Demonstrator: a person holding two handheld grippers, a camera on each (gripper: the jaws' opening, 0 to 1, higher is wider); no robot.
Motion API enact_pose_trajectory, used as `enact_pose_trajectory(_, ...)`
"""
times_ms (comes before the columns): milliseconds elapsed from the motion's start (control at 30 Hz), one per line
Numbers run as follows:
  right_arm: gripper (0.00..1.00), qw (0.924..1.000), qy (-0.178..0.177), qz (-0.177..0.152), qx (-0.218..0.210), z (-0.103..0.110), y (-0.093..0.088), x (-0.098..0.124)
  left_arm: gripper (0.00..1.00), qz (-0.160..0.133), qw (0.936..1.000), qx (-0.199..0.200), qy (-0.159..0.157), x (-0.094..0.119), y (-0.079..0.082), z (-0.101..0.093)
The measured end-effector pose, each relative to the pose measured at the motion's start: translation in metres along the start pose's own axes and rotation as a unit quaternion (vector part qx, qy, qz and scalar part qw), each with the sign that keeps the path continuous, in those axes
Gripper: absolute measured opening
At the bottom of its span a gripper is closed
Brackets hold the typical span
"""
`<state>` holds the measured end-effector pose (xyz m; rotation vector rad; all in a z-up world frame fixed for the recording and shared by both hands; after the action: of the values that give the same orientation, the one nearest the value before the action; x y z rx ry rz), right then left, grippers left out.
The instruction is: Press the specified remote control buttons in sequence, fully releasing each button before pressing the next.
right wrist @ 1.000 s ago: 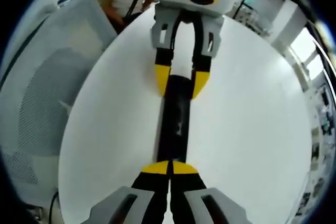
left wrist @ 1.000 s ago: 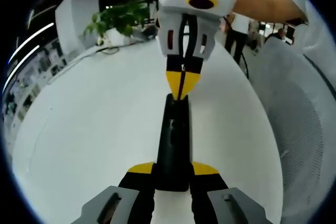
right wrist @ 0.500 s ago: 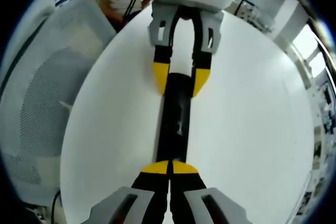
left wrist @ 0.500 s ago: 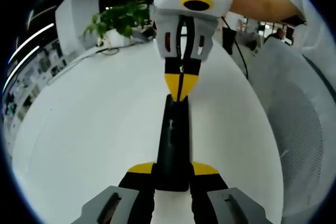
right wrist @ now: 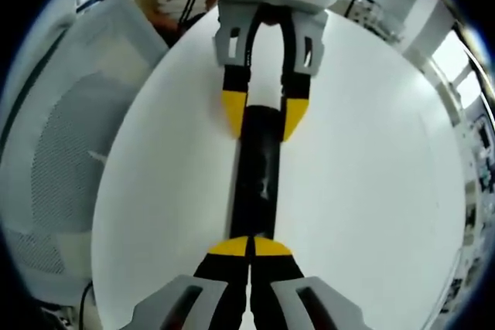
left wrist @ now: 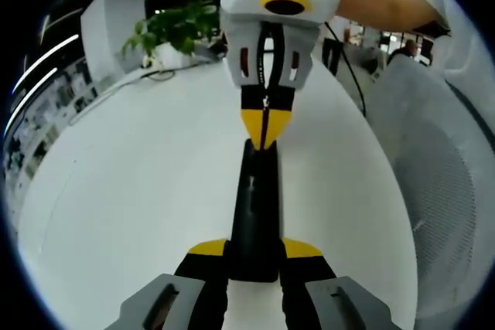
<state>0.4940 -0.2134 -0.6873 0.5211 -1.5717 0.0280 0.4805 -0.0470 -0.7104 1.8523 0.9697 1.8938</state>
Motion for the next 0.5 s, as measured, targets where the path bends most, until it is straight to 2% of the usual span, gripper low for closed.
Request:
enact_pose_trajectory(300, 0.00, 0.9999, -0.011, 0.000, 0.003, 0.0029, 0.0001, 0.0003, 0.24, 0.000, 1.0000, 0.002, 0.001, 0.0005, 0.0001, -0.0008)
enact_pose_trajectory(500, 0.00, 0.9998, -0.015, -0.013, -0.005, 0.0030, -0.0024, 0.0010, 0.24, 0.004, 1.0000, 0.002, 0.002, 0.0004, 0.0007, -0.0010)
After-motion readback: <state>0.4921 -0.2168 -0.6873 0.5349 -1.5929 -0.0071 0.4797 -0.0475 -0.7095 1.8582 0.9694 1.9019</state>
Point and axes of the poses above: the point that each gripper's makers call its tool centre point, and the gripper's own axes: x roughly backward along the fingers, z roughly to its left, y roughly out of its top, the point moved 9 cm from there along x, roughly backward along the fingers, and after that the axes turned 7 degrees about x, right-handed, at the moved point
